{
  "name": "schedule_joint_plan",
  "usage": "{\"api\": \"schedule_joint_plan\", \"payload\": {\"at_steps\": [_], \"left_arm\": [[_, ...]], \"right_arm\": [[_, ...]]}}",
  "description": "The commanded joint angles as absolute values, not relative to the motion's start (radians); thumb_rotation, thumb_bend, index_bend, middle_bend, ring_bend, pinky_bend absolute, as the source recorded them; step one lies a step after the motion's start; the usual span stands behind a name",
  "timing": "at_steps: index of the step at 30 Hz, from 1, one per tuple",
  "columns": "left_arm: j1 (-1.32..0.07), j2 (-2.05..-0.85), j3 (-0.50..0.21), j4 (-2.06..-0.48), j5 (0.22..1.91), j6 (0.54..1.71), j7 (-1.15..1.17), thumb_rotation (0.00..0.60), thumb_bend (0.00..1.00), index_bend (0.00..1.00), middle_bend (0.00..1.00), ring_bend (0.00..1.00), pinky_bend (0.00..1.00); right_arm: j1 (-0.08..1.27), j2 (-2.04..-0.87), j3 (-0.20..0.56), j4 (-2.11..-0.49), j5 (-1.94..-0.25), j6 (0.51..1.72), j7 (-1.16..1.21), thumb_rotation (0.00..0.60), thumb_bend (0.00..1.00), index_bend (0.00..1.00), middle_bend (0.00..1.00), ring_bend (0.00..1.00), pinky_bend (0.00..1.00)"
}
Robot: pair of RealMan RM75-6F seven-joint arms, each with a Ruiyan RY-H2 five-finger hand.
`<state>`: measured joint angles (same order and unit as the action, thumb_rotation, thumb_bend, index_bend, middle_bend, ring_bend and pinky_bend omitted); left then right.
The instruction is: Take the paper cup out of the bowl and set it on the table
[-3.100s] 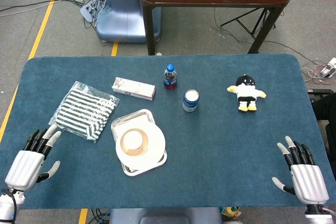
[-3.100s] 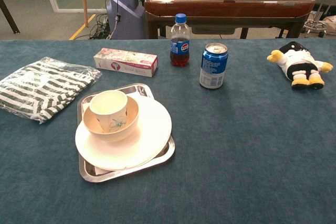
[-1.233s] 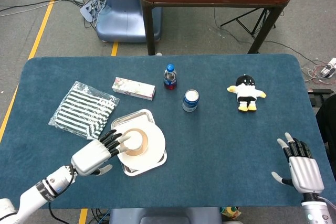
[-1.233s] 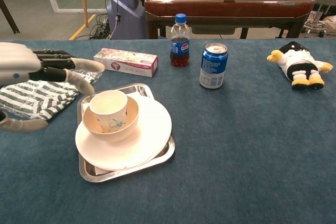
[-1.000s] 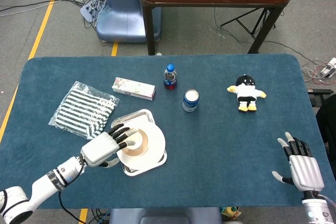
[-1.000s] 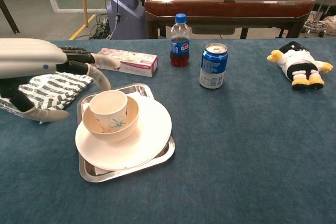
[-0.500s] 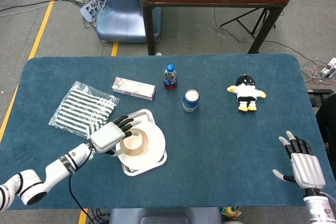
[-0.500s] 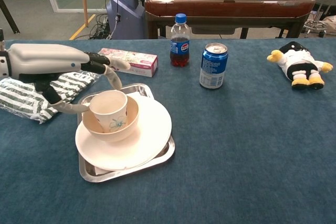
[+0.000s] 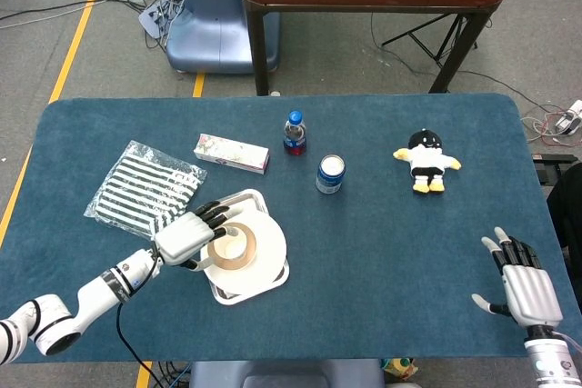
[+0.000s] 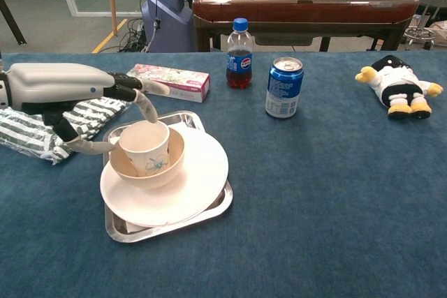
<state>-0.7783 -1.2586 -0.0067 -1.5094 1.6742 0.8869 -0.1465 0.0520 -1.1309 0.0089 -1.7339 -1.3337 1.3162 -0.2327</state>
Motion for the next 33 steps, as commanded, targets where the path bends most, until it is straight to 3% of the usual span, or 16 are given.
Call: {"api": "schedule_joint_plan", "payload": {"at_steps": [1,33], "left_arm": [[-0.774,-1.263,-0.001,-1.508,1.669,0.895,-0.150,0.600,0.32,0.25,0.00,0.00,0.00],[-0.717,-1.332,0.060,-1.433,1.673,0.999,-0.164,0.600,0.32,0.29,0.00,0.00,0.00]], "right_arm": [[0.051,-1.131,0.009,-1.735,-1.334,1.320,-0.233,0.600,0.22,0.00,0.00,0.00,0.00],[0.047,-1.140,-0.011,-1.740,-1.358,1.340,-0.251,0.600,0.22,0.00,0.00,0.00,0.00]]}}
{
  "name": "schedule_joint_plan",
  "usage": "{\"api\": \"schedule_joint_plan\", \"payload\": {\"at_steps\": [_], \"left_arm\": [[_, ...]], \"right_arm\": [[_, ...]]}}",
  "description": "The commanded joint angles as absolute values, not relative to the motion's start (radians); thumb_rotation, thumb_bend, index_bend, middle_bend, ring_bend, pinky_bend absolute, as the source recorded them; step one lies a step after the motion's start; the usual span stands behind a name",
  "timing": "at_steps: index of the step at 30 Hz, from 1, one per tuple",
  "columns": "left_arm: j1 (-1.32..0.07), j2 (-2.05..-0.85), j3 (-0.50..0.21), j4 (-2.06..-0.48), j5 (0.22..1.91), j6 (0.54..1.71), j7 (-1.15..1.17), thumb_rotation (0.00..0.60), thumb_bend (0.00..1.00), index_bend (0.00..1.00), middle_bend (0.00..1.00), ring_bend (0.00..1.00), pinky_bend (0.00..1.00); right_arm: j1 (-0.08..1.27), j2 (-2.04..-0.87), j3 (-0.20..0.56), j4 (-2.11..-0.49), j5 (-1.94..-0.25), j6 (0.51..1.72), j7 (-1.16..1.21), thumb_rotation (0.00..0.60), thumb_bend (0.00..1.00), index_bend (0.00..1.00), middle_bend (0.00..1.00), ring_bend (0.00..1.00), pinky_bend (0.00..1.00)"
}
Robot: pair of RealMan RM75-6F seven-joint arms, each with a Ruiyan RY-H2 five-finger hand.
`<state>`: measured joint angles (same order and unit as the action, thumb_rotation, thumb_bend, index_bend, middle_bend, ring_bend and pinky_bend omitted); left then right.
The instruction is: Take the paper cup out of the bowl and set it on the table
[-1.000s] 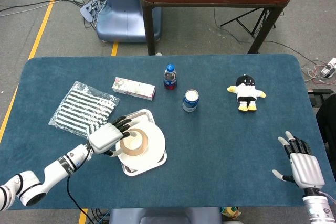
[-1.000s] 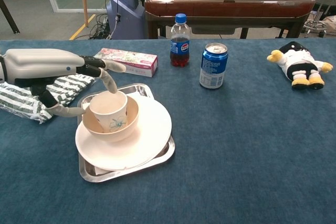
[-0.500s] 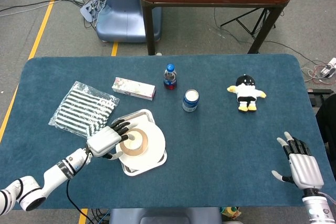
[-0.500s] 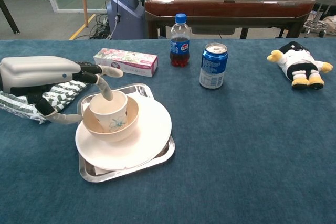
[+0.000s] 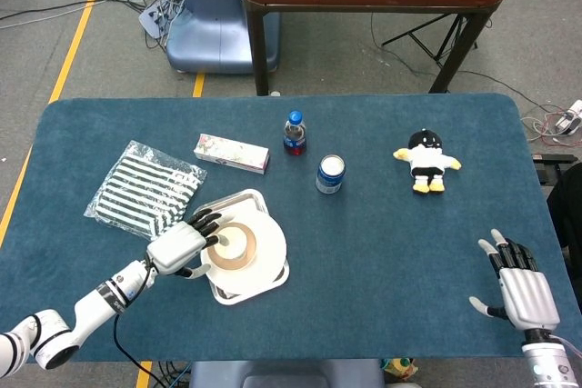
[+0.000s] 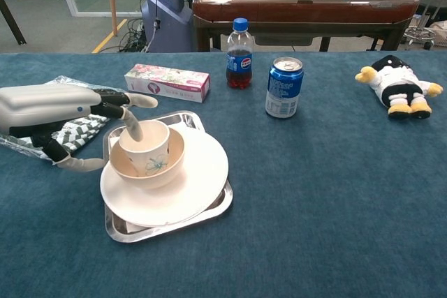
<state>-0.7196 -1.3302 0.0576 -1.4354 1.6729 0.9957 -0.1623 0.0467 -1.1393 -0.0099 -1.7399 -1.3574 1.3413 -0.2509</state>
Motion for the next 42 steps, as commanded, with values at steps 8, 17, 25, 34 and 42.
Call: {"api": "schedule_joint_plan", "payload": {"at_steps": [8,17,25,34,42], "left_arm": [[-0.705,-1.356,0.071,-1.399,1.680,1.020,-0.184,0.600,0.32,0.33,0.00,0.00,0.00],[-0.697,-1.393,0.078,-1.345,1.681,1.031,-0.212,0.600,0.32,0.40,0.00,0.00,0.00],[-0.692,-1.427,0.078,-1.300,1.688,1.055,-0.233,0.600,0.32,0.44,0.00,0.00,0.00],[-0.690,-1.440,0.079,-1.270,1.711,1.099,-0.271,0.600,0.32,0.53,0.00,0.00,0.00],[-0.688,-1.449,0.081,-1.252,1.725,1.128,-0.294,0.600,0.32,0.58,0.00,0.00,0.00]], "right_arm": [[0.048,-1.144,-0.014,-1.740,-1.360,1.340,-0.257,0.600,0.22,0.00,0.00,0.00,0.00],[0.054,-1.148,-0.012,-1.737,-1.348,1.328,-0.265,0.600,0.22,0.00,0.00,0.00,0.00],[0.058,-1.147,-0.010,-1.735,-1.337,1.318,-0.263,0.600,0.22,0.00,0.00,0.00,0.00],[0.064,-1.149,-0.008,-1.731,-1.328,1.309,-0.266,0.600,0.22,0.00,0.00,0.00,0.00],[0.064,-1.149,-0.007,-1.730,-1.325,1.311,-0.265,0.600,0.22,0.00,0.00,0.00,0.00]]}}
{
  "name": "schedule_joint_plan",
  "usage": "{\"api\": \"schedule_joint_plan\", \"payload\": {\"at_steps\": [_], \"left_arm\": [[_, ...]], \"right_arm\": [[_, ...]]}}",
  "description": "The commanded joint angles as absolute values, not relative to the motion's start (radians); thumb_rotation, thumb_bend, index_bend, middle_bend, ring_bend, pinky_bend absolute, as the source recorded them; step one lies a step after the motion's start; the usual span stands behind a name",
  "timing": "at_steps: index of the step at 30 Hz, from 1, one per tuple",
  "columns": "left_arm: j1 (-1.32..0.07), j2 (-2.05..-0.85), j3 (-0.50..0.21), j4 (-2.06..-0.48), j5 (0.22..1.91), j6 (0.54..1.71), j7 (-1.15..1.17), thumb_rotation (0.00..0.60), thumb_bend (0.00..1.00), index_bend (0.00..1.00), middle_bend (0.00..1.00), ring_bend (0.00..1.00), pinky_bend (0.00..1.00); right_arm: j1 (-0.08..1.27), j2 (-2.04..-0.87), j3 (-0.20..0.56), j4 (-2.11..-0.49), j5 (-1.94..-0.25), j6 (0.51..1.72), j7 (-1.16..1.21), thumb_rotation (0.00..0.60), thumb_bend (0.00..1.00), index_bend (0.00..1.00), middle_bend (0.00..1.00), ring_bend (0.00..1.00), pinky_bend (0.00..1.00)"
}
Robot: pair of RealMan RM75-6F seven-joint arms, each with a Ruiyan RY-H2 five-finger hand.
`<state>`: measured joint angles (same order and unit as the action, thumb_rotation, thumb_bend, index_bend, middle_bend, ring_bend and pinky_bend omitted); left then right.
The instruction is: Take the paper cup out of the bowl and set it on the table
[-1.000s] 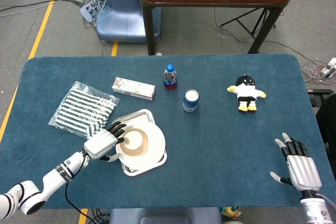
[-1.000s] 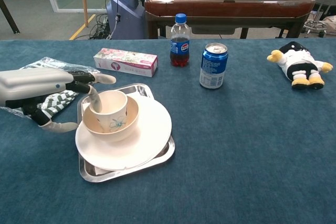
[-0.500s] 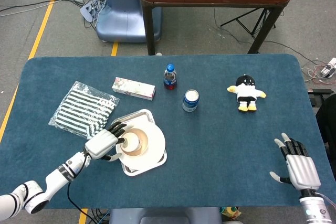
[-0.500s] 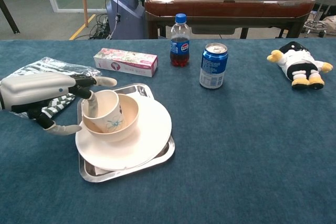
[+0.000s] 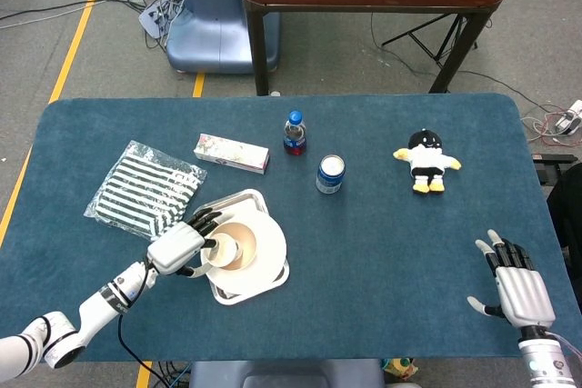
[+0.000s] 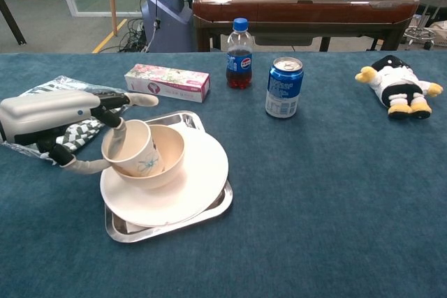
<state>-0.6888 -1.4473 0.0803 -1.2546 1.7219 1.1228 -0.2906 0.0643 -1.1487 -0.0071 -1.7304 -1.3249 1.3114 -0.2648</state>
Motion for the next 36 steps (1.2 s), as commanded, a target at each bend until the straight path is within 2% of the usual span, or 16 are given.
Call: {"api": "schedule_joint_plan", "payload": {"at_steps": [1,20,36], "left_arm": [[-0.687,-1.450,0.082,-1.251,1.726,1.130,-0.297,0.600,0.32,0.58,0.00,0.00,0.00],[-0.685,-1.424,0.078,-1.284,1.722,1.149,-0.281,0.600,0.32,0.60,0.00,0.00,0.00],[-0.682,-1.275,0.034,-1.494,1.683,1.149,-0.103,0.600,0.32,0.60,0.00,0.00,0.00]], "right_arm": [[0.065,-1.149,-0.007,-1.730,-1.325,1.312,-0.264,0.600,0.22,0.00,0.00,0.00,0.00],[0.062,-1.148,-0.010,-1.730,-1.333,1.322,-0.264,0.600,0.22,0.00,0.00,0.00,0.00],[0.058,-1.137,-0.014,-1.734,-1.351,1.333,-0.251,0.600,0.22,0.00,0.00,0.00,0.00]]}}
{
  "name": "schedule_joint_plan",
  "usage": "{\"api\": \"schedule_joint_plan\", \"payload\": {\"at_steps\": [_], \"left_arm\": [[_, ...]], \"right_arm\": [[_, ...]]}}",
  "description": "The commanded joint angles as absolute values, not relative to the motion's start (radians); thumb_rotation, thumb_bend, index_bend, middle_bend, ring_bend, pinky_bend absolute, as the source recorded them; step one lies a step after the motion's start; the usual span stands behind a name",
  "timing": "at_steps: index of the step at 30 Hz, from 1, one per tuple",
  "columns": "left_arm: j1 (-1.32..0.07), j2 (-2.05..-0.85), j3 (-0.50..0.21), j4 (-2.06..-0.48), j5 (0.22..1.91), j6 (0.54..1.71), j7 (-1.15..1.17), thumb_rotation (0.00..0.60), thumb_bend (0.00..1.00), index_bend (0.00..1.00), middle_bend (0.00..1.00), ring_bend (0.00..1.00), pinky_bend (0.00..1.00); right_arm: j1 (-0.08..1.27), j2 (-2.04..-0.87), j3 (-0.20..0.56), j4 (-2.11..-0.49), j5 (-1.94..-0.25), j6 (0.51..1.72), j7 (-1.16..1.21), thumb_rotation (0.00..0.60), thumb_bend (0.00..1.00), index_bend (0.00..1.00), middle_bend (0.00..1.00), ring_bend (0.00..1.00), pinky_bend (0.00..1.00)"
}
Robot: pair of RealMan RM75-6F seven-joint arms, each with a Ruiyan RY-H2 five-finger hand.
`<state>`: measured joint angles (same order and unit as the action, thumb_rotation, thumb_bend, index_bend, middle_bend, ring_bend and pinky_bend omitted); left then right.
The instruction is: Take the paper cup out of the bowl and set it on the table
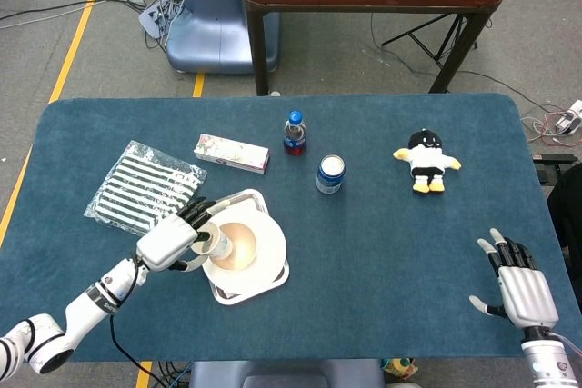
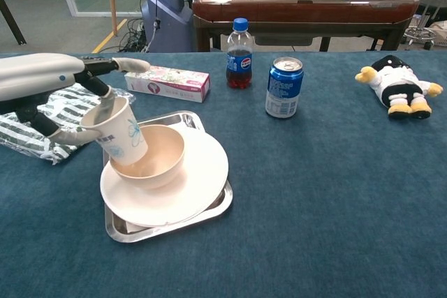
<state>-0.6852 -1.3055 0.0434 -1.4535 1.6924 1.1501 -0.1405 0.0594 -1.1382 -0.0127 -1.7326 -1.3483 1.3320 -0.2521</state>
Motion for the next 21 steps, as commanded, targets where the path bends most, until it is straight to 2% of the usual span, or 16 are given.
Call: {"api": "schedule_joint_plan", "payload": {"at_steps": [1,12,21], "left_arm": [[-0.680,-1.266,0.032,-1.509,1.681,1.151,-0.091,0.600,0.32,0.60,0.00,0.00,0.00],[-0.647,-1.144,0.013,-1.623,1.683,1.196,0.040,0.600,0.32,0.60,0.00,0.00,0.00],[-0.583,-1.123,0.043,-1.560,1.705,1.258,-0.003,0.600,0.32,0.60,0.00,0.00,0.00]], "right_arm": [[0.058,-1.137,-0.014,-1.734,-1.352,1.334,-0.250,0.600,0.22,0.00,0.00,0.00,0.00],[0.052,-1.136,-0.020,-1.740,-1.373,1.350,-0.254,0.600,0.22,0.00,0.00,0.00,0.00],[0.051,-1.147,-0.021,-1.743,-1.374,1.352,-0.277,0.600,0.22,0.00,0.00,0.00,0.00]]}}
